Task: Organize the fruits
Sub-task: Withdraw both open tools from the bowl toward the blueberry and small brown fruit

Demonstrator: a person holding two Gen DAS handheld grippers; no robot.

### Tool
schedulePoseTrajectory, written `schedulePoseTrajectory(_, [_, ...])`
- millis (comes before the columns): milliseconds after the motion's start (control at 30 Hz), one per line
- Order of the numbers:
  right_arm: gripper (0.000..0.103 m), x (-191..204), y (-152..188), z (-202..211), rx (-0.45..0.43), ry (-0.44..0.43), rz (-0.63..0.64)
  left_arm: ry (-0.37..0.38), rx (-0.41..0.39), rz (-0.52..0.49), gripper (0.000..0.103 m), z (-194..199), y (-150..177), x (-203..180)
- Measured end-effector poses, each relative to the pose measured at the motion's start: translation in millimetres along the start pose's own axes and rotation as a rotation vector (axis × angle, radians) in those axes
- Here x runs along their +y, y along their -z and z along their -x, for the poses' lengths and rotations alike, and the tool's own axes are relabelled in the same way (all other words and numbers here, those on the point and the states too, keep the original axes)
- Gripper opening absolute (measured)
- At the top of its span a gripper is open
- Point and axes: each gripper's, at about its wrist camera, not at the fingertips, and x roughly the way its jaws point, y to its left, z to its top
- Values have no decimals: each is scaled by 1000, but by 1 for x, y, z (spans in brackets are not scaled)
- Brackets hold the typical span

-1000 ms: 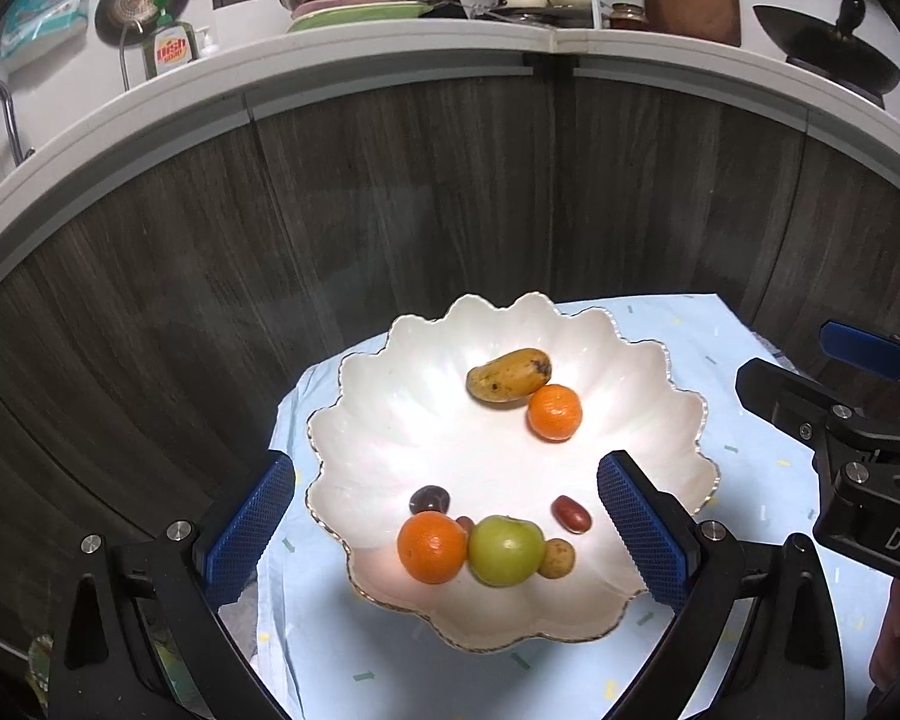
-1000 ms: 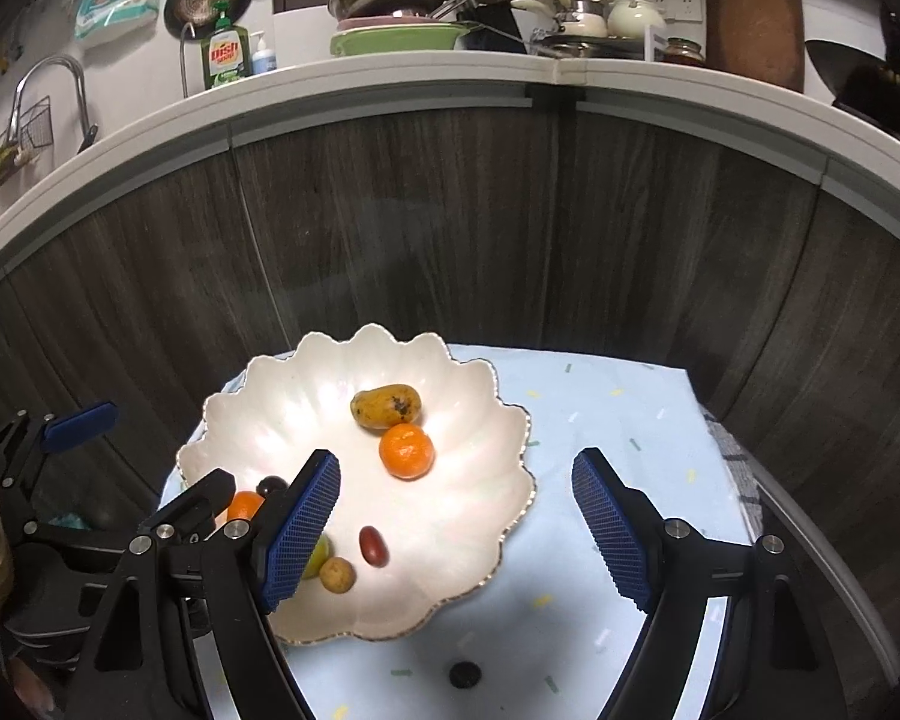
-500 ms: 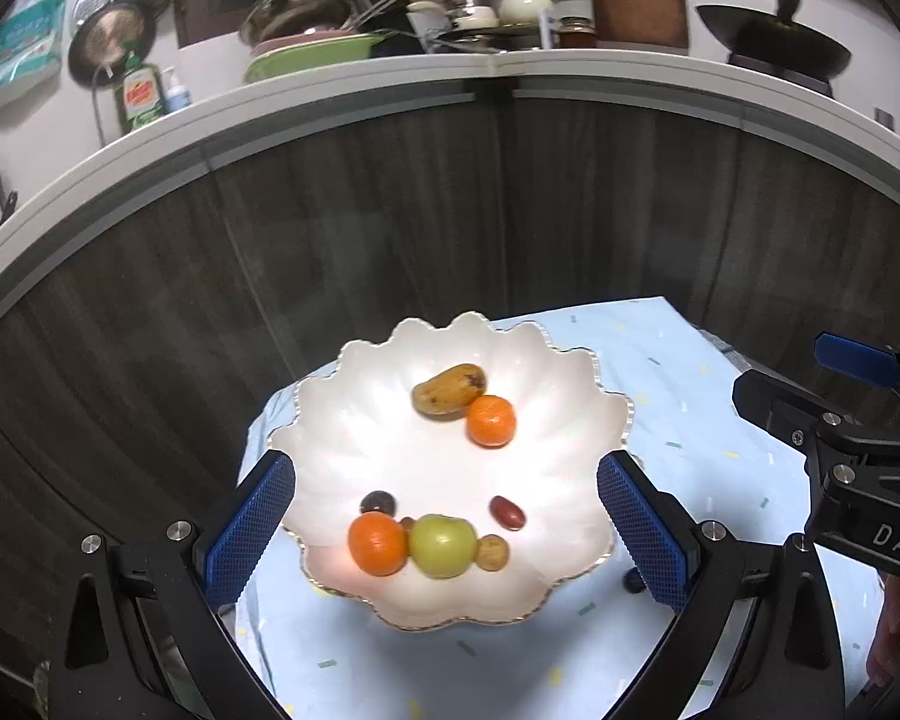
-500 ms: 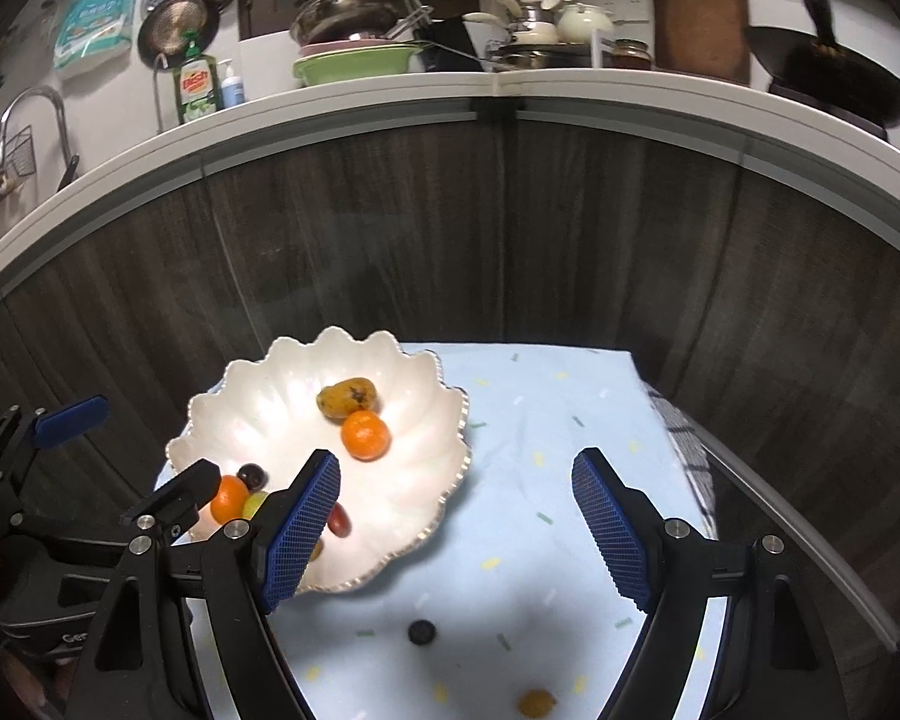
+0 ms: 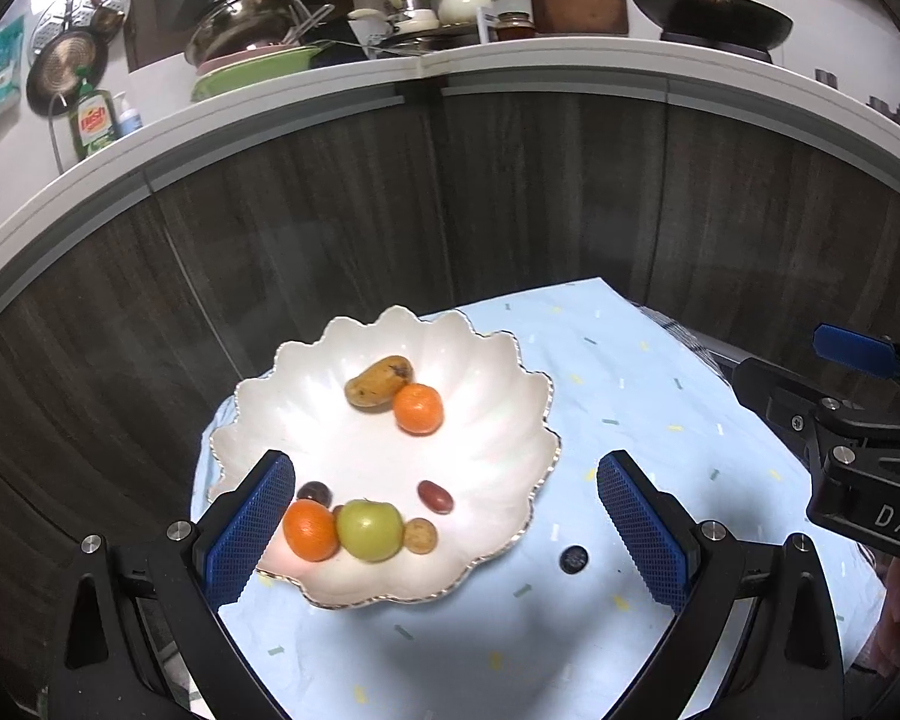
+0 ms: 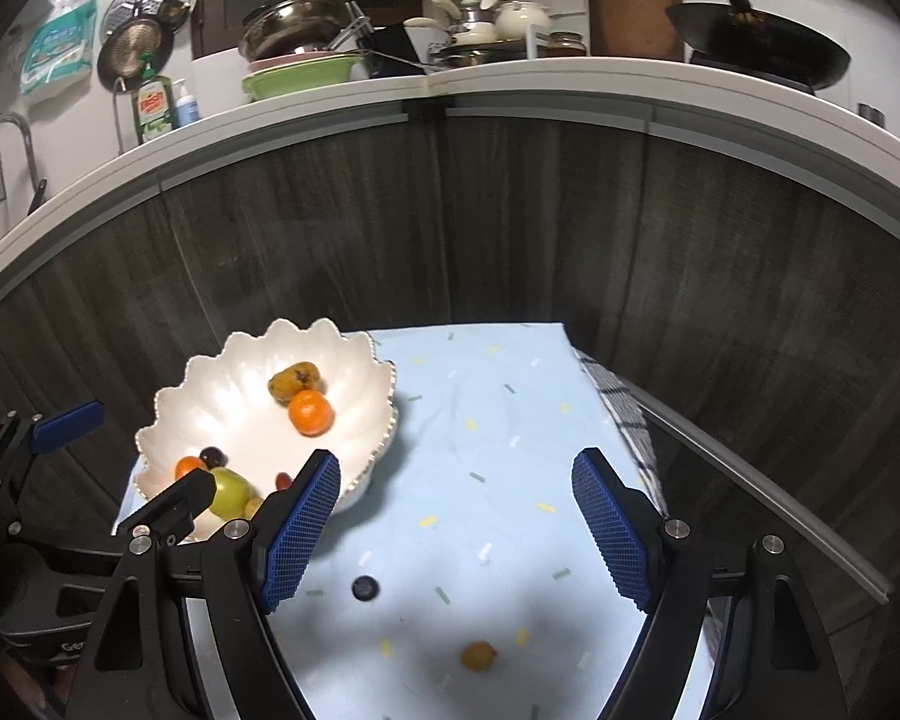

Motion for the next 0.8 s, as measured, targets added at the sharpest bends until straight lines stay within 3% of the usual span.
schedulePoseTrajectory(800, [80, -36, 63, -5, 69, 130, -66, 95, 66, -87, 103, -30, 52, -41])
